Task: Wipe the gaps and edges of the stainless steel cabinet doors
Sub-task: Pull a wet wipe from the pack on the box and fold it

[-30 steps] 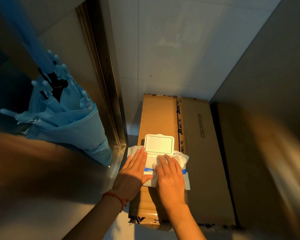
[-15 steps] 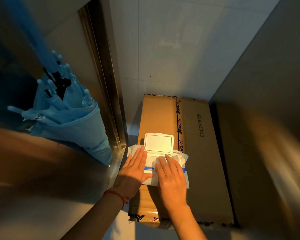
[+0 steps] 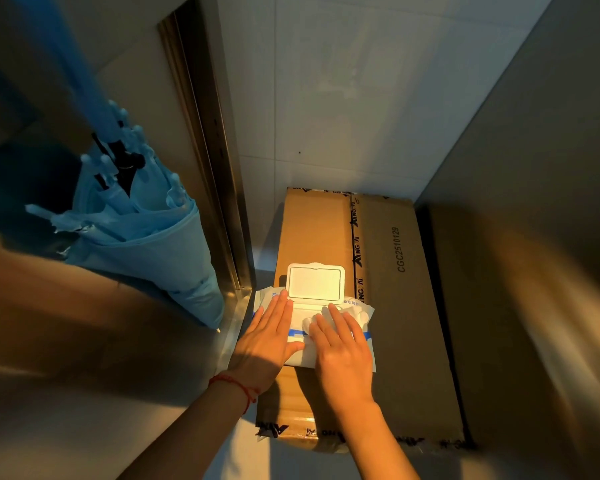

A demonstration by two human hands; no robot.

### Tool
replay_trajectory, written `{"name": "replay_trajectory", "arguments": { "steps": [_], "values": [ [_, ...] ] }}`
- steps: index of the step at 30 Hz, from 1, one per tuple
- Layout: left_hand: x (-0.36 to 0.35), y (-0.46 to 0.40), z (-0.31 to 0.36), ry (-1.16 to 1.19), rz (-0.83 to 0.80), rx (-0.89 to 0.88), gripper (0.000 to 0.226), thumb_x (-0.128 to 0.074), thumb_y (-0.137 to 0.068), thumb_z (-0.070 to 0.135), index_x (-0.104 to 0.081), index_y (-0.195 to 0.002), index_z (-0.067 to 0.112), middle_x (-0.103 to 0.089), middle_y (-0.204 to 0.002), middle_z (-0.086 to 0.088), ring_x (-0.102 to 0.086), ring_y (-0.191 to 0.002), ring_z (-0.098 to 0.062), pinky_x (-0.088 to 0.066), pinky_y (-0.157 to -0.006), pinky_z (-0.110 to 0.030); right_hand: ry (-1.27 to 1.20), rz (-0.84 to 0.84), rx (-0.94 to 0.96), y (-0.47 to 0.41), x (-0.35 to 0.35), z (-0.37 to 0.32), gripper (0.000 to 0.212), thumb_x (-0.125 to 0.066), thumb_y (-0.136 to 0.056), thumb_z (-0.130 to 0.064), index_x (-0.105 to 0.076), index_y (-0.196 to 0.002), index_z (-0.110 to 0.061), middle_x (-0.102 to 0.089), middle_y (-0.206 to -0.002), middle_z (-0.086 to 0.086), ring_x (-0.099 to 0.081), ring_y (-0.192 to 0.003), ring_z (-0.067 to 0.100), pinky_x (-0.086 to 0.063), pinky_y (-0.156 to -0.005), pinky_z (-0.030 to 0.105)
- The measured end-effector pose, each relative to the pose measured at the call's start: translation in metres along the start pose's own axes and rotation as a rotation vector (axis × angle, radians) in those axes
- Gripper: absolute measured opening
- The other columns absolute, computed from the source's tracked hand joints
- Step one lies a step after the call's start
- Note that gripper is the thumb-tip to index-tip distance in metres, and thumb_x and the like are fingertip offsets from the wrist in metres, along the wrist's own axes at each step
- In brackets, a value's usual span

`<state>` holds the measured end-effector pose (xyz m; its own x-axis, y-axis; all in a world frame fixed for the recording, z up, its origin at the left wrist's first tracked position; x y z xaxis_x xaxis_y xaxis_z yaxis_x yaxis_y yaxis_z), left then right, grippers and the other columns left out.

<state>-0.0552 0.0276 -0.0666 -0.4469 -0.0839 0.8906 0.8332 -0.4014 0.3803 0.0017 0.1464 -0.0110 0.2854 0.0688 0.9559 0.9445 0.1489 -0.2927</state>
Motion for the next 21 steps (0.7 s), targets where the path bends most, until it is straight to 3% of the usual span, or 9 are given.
{"name": "replay_trajectory", "arguments": {
  "steps": [10,16,21],
  "values": [
    [0.000,-0.001,-0.001,0.027,-0.011,0.011,0.080,-0.035,-0.098,0.046,0.017,-0.147,0.011,0.021,-0.155,-0.004,0.016,-0.143,-0.018,0.011,-0.112,-0.030,-0.037,0.068,-0.003,0.004,0.005,-0.002,0.058,-0.098,-0.028,-0.024,-0.078,-0.081,-0.013,-0.074,-0.091,0.005,-0.070,-0.092,0.024,-0.056,-0.076,0.042],
    [-0.006,-0.002,-0.002,0.035,0.029,0.012,0.080,-0.035,-0.097,0.047,0.017,-0.147,0.013,0.020,-0.156,-0.003,0.016,-0.143,-0.016,0.015,-0.104,-0.027,-0.054,0.111,-0.002,0.006,0.010,-0.003,0.056,-0.098,-0.031,-0.020,-0.078,-0.083,-0.011,-0.074,-0.092,0.006,-0.070,-0.093,0.025,-0.056,-0.076,0.044],
    [-0.007,-0.002,-0.001,0.048,0.051,0.004,0.080,-0.033,-0.097,0.049,0.018,-0.147,0.013,0.020,-0.156,-0.003,0.016,-0.143,-0.016,0.012,-0.109,-0.030,-0.079,0.173,-0.001,0.005,0.016,-0.005,0.048,-0.095,-0.038,-0.010,-0.077,-0.082,-0.008,-0.074,-0.092,0.008,-0.069,-0.095,0.027,-0.056,-0.076,0.045]
  ]
}}
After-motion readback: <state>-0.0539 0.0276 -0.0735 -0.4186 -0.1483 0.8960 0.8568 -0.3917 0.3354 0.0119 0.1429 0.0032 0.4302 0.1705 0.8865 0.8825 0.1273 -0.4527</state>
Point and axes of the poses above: each hand's wrist, its own y-axis away from the middle knuckle, its own x-axis out of the back of the hand, z = x × y, the point moved 2 cm from there along -y, towards the middle knuckle
